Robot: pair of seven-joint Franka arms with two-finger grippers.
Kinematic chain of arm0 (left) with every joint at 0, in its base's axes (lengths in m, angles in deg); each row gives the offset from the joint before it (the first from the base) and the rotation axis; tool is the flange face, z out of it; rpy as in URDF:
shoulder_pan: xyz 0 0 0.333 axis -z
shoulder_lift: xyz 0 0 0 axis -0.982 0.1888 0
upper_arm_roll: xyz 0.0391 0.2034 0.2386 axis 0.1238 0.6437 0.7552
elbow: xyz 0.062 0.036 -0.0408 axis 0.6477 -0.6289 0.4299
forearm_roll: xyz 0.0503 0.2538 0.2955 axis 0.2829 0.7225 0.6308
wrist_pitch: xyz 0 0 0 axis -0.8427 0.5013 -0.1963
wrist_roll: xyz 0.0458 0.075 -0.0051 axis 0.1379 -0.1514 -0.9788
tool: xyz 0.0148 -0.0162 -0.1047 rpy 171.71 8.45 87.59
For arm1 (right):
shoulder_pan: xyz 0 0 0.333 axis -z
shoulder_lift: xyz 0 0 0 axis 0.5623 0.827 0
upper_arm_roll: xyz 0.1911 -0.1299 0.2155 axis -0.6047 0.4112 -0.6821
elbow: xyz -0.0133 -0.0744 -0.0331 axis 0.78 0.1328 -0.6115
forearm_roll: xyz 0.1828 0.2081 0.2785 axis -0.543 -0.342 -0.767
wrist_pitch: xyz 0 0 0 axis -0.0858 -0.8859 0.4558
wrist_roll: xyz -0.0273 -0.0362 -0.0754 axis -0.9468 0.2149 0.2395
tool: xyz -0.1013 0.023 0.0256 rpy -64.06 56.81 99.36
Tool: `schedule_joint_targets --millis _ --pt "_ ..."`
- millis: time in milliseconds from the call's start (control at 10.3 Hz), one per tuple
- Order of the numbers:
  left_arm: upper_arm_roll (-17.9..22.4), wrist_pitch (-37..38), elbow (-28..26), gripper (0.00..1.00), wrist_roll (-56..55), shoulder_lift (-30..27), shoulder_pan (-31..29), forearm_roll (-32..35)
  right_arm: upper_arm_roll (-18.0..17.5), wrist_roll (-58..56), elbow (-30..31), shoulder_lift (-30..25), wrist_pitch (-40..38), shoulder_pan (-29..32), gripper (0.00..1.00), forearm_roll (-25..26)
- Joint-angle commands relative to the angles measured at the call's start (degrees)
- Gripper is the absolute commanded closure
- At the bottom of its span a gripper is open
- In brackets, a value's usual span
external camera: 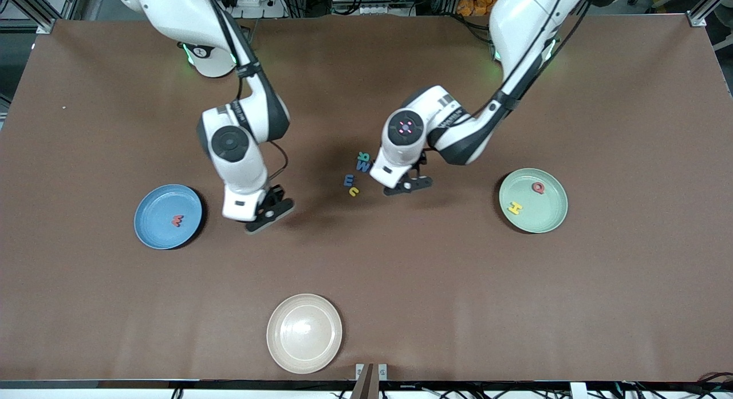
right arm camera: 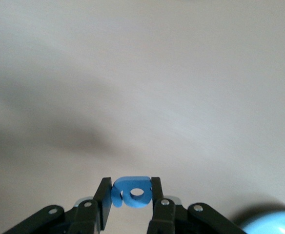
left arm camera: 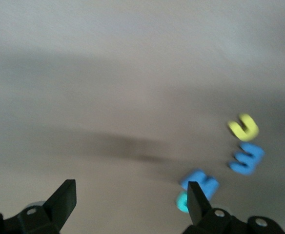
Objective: Sort upper and lower case letters into plates
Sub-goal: 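Grasp the blue e with the right gripper and carry it to the blue plate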
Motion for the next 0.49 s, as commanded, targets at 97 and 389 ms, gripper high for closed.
schedule_joint_targets --millis 97,389 --pt "0.4 -2.3 1.2 0.0 3.6 3.0 3.8 8.2 9.5 -13.7 1.5 -0.8 -4.0 2.9 1.0 0.4" --pt "0.4 -2.3 1.6 0.0 19.6 3.7 6.4 8.5 9.5 -26.9 1.7 0.0 -3.6 13.7 1.0 0.3"
